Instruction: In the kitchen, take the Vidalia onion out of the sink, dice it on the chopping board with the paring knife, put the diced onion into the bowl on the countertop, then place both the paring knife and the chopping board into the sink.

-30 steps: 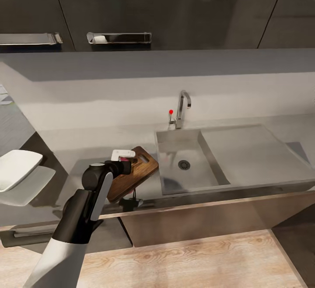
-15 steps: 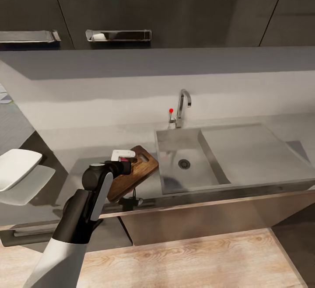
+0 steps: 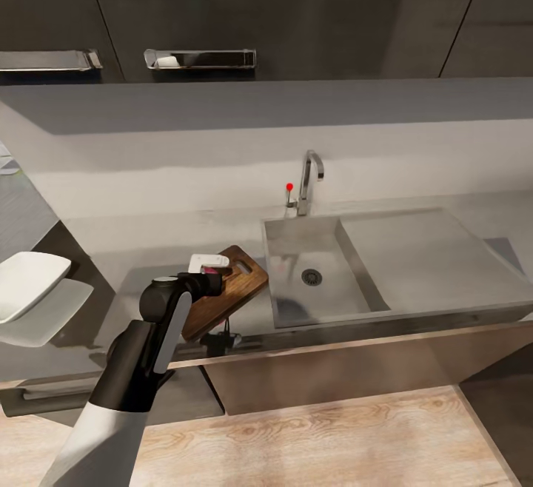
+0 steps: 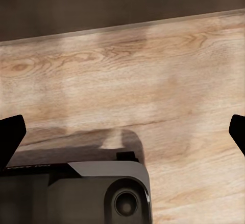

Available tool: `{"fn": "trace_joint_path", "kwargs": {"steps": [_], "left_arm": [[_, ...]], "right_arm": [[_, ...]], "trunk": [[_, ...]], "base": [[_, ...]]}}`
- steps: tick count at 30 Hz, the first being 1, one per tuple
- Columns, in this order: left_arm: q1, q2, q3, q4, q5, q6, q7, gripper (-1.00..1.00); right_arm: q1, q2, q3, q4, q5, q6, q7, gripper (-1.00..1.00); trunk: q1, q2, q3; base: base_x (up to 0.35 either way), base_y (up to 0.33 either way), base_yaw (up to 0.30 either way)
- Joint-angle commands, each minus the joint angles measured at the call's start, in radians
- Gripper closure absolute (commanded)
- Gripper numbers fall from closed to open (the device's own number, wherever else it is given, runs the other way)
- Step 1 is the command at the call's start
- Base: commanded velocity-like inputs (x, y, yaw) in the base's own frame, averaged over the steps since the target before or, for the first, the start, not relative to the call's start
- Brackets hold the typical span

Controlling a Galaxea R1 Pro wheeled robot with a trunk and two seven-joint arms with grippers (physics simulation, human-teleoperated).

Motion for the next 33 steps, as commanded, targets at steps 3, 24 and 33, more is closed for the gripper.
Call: {"fn": "trace_joint_path", "kwargs": {"steps": [3,24,33], "left_arm": [[-0.001,0.0,-0.001,0.004,0.01,0.004,0.01,1.0],[-0.001,0.0,0.001,0.014,0.01,0.004,0.01,1.0],[-0.001,0.0,0.001,0.014,0.01,0.004,0.01,1.0]], "right_arm": [[0.0,0.0,0.001,0.0,0.001,-0.002,-0.004,-1.0],[0.0,0.001,0.001,0.0,0.0,-0.001,-0.004,-1.0],[0.0,0.001,0.001,0.0,0.0,-0.001,-0.004,-1.0]], "trunk": [[0.001,-0.002,-0.002],[0.001,-0.002,-0.022],[0.001,-0.002,-0.029]], "base": [[0.0,0.0,0.0],[0.05,0.022,0.0],[-0.006,0.027,0.0]]}}
